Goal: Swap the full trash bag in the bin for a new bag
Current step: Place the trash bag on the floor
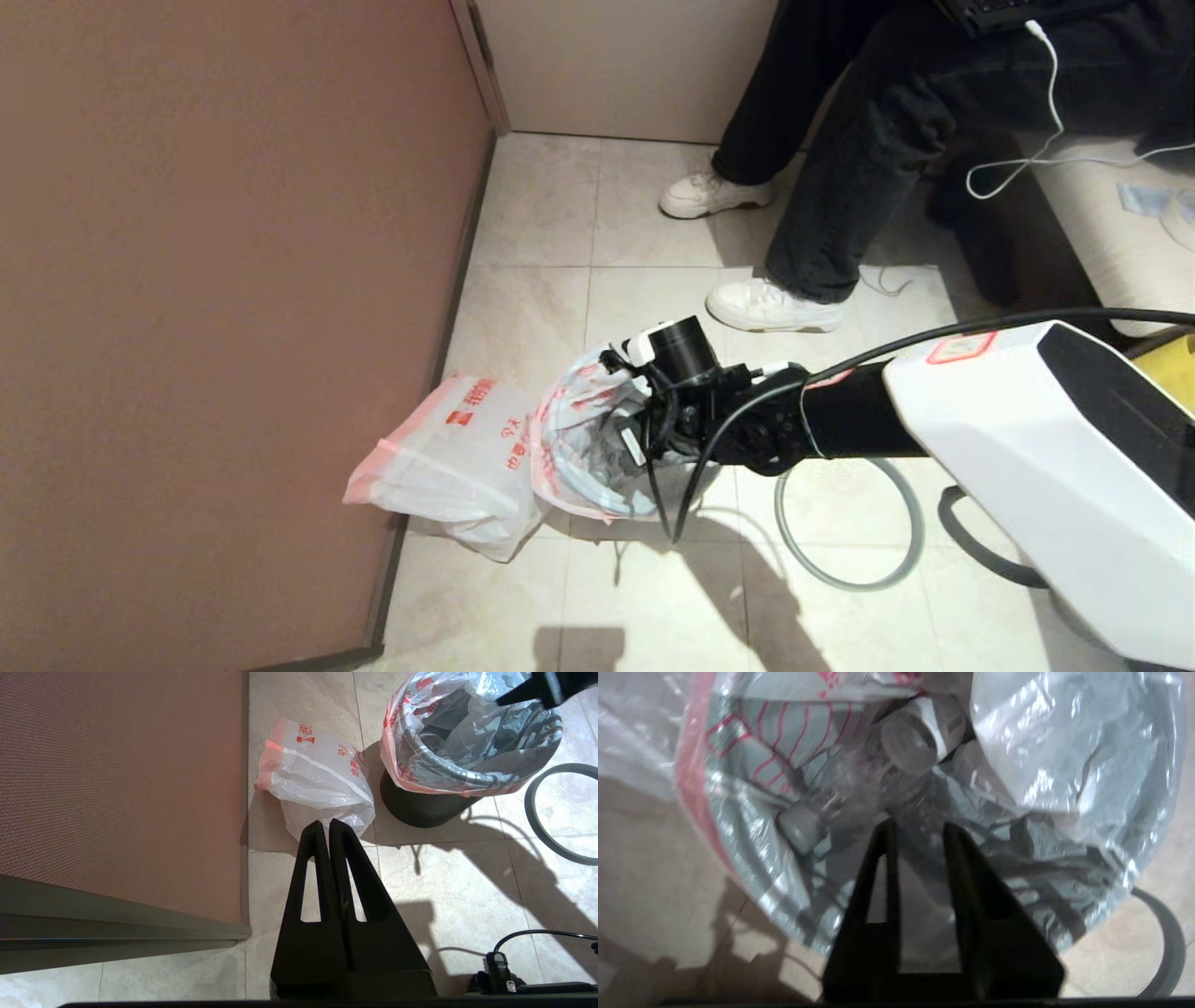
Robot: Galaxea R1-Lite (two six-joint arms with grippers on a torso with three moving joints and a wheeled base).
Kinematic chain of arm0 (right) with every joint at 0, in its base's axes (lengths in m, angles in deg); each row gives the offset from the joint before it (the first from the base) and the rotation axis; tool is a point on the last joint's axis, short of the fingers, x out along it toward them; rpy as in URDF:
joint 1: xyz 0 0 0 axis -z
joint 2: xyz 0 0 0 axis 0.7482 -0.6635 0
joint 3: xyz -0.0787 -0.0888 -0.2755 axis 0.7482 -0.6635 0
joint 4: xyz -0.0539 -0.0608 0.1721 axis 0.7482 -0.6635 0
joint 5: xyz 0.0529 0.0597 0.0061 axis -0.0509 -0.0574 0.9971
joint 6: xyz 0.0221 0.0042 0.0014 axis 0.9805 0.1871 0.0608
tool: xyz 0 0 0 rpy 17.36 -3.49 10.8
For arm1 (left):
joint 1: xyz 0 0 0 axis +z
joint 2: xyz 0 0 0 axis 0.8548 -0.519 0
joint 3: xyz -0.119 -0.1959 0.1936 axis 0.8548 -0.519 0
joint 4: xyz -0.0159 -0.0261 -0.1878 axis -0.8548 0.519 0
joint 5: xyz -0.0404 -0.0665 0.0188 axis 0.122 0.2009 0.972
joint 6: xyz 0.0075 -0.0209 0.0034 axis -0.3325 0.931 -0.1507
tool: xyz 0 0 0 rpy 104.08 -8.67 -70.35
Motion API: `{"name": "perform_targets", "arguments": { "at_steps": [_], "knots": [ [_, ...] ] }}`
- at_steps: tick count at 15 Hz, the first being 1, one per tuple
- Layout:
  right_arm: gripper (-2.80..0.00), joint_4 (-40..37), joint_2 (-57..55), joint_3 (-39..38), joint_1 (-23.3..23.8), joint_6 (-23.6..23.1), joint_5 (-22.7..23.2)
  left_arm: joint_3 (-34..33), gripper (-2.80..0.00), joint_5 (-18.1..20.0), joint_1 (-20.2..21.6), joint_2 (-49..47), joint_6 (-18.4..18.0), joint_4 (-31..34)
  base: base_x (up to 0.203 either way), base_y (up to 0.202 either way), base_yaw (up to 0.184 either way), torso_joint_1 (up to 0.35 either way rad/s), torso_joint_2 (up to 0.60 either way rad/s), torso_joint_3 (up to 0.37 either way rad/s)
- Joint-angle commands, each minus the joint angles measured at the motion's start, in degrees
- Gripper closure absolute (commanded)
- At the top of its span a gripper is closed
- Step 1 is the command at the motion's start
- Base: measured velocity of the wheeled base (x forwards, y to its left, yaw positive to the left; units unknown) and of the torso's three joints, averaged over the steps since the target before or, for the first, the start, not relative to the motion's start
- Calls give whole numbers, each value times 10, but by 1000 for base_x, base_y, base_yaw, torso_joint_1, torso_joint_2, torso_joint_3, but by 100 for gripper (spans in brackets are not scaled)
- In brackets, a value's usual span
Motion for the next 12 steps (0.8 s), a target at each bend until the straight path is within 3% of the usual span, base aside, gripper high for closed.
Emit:
{"name": "perform_targets", "arguments": {
  "at_steps": [1,3,6,12],
  "knots": [
    [-280,0,-59,52,-1,-15,-8,0,0,0,0,0,0,0,0,0,0,0,0,0],
    [-280,5,-91,99,0,-49,-27,0,0,0,0,0,0,0,0,0,0,0,0,0],
    [-280,95,-107,100,18,-102,-53,0,0,0,0,0,0,0,0,0,0,0,0,0],
    [-280,138,-125,100,59,-117,-64,0,0,0,0,0,0,0,0,0,0,0,0,0]
  ]
}}
